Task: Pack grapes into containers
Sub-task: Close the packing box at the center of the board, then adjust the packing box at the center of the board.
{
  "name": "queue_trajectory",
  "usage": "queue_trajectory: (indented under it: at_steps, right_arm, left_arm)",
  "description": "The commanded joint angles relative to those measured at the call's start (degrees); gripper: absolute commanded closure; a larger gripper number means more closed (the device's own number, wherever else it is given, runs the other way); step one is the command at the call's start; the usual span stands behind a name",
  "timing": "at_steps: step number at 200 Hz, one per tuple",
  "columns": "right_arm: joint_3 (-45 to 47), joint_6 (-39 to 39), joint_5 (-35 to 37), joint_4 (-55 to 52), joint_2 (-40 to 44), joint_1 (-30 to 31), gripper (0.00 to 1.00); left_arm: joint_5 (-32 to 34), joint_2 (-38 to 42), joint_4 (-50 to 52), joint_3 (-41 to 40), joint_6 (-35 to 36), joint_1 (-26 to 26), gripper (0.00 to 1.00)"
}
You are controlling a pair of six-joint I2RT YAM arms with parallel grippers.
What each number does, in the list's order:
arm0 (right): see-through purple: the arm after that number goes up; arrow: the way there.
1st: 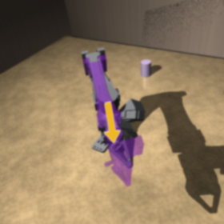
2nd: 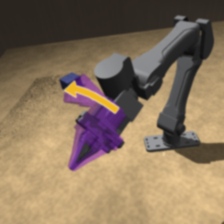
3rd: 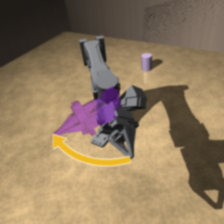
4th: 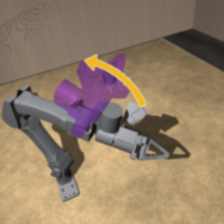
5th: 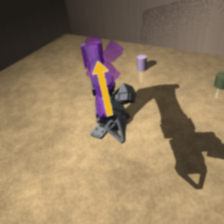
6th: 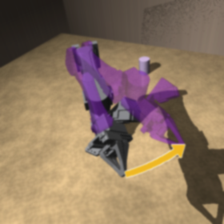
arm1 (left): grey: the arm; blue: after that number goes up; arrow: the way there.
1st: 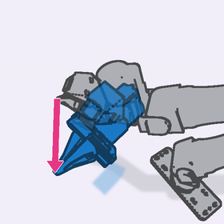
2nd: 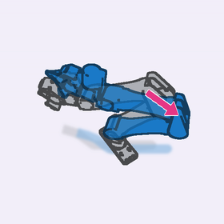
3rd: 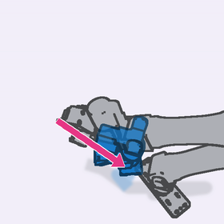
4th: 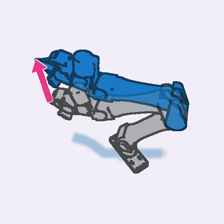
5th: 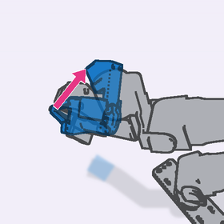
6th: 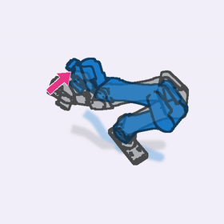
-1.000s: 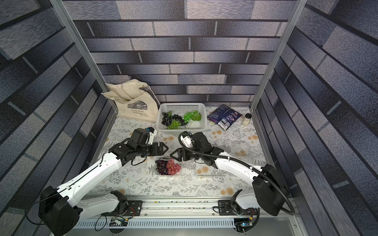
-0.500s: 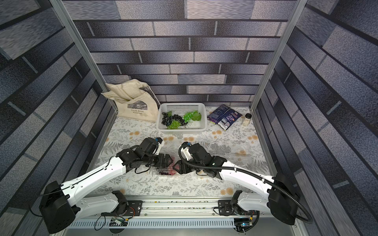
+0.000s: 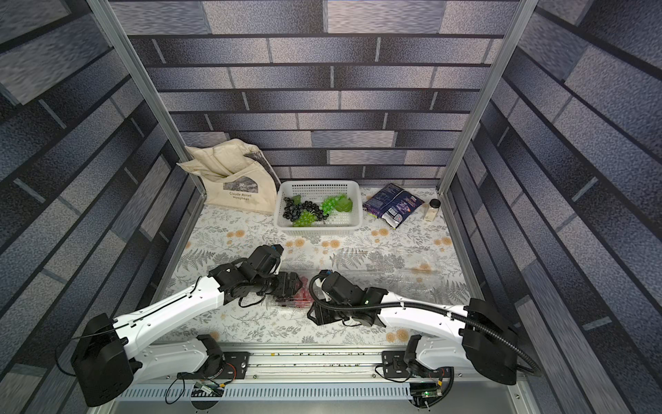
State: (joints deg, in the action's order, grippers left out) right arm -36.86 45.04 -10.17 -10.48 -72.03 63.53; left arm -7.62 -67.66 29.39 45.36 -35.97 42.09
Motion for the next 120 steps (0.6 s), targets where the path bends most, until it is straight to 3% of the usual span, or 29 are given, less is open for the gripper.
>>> queue_trajectory:
  at_steps: [1,120]
  right_arm:
    - [0.2,1.4,1.9,2.4,-2.0,0.5,0.49]
    - [-7.4,-3.7,4.8,7.0,-13.4,-1.2,0.5]
  left_arm:
    - [2.0,0.8,1.9,-0.3,-1.2,-0.3,0.05]
    - [0.5,0.3,2.7,2.2,-0.6,-6.1,0.04]
